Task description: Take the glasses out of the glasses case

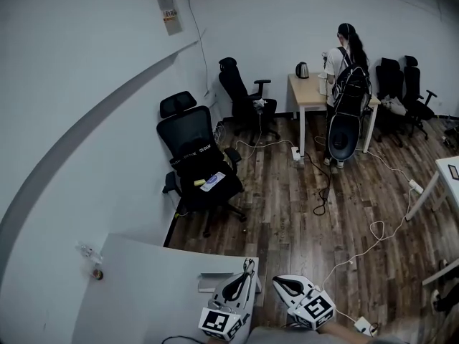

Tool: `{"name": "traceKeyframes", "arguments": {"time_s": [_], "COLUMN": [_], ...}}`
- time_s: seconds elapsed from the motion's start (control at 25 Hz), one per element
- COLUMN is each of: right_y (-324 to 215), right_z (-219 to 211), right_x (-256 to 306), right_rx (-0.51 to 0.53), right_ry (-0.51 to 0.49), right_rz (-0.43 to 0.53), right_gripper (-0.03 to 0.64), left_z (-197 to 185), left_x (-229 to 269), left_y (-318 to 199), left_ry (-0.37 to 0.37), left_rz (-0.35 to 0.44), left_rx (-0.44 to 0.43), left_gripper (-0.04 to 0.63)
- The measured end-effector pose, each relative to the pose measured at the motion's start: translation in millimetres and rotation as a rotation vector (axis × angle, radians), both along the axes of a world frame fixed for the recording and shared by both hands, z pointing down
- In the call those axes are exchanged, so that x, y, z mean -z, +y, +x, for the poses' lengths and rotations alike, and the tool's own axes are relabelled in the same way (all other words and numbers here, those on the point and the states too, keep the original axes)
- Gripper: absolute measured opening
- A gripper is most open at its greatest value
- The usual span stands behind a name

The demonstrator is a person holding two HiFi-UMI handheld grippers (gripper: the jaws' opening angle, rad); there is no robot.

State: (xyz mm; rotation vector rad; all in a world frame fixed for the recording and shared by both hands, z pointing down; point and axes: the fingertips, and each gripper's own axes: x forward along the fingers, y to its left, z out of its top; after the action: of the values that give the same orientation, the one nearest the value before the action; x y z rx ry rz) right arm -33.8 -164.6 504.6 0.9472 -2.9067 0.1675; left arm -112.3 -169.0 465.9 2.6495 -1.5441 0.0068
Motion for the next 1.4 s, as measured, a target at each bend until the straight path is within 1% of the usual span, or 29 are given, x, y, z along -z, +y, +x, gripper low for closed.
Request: {"name": "traceKeyframes", "arguments": {"time_s": [0.08, 0.2, 0.36, 0.48, 0.96, 1.4], "right_y": [5, 9, 8, 9, 9, 13], "right_z": [-4, -5, -6, -6, -2, 0], "right_x": [-4, -6, -4, -2, -1, 1], "right_rx": [0.037, 0.041, 0.038, 0.041, 0.03, 0.032], "right_ry": [0.008, 0.009, 0.005, 0.029, 0.046, 0.043], "right_rz": [0.008, 0.017, 0.026, 0.032, 0.041, 0.042], "right_gripper": [0.014, 0.014, 0.012, 0.012, 0.012, 0.012], "left_z": [2, 6, 5, 5, 8, 12], "left_x": [1, 6, 7, 7, 7, 10], "left_y": [1, 2, 2, 2, 3, 5], "left_ry": [0.004, 0.003, -0.001, -0.001, -0.008, -0.011], "left_rz": [0.015, 0.051, 0.054, 0.055, 0.057, 0.064], "left_rx": [-0.01, -0.023, -0.025, -0.024, -0.023, -0.029], "left_gripper": [0.022, 0.022, 0.023, 0.021, 0.022, 0.021]}}
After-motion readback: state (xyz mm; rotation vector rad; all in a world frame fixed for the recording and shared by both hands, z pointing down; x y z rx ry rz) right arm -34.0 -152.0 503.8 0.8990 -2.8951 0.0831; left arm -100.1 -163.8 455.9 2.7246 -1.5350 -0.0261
